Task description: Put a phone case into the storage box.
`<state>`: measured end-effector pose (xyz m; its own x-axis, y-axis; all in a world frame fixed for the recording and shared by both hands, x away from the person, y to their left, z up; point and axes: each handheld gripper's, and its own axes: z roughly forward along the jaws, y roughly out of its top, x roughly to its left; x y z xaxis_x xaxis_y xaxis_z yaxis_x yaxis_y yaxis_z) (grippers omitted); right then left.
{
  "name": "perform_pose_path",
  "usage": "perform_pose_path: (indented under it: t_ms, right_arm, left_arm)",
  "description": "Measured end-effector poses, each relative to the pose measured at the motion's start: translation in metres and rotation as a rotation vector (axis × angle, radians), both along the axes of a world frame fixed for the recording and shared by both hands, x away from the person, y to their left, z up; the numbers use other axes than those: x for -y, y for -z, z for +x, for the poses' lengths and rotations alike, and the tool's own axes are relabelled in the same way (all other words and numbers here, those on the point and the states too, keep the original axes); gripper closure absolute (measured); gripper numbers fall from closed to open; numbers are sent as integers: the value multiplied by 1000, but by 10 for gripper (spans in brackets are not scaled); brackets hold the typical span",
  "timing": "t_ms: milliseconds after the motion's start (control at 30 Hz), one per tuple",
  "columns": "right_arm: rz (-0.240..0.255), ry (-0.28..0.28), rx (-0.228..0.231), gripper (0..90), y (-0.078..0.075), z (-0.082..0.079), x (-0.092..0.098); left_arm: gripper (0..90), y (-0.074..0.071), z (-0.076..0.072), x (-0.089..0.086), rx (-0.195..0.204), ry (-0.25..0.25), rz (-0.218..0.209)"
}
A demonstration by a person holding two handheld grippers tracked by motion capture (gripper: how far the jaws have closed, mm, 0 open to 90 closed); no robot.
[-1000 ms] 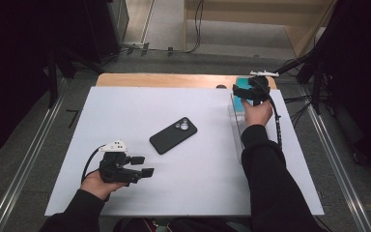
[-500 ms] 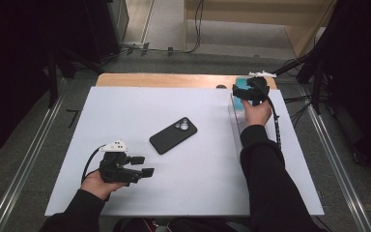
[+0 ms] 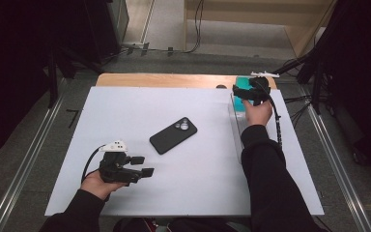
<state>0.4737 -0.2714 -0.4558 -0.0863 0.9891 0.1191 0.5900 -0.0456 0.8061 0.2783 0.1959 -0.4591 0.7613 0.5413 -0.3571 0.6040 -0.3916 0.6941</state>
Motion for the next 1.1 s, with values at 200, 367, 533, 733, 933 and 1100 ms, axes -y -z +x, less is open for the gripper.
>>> perform_pose_path:
  t_ms: [200, 367, 533, 733, 933, 1100]
  right_arm:
    - [1, 1, -14, 10, 1, 0, 1]
    - [12, -5, -26, 10, 2, 0, 2]
    - [11, -16, -26, 9, -1, -2, 1]
    - [20, -41, -38, 10, -9, -9, -1]
    - [42, -63, -56, 10, -18, -22, 1]
    - [77, -110, -89, 11, -27, -37, 4]
  left_arm:
    - [321, 0, 0, 1, -3, -1, 0]
    - [321, 0, 0, 1, -1, -2, 2]
    - [321, 1, 0, 1, -3, -1, 2]
    - [320, 1, 2, 1, -18, -9, 4]
    - [320, 1, 4, 1, -30, -17, 3]
    - [320, 0, 6, 1, -32, -21, -1]
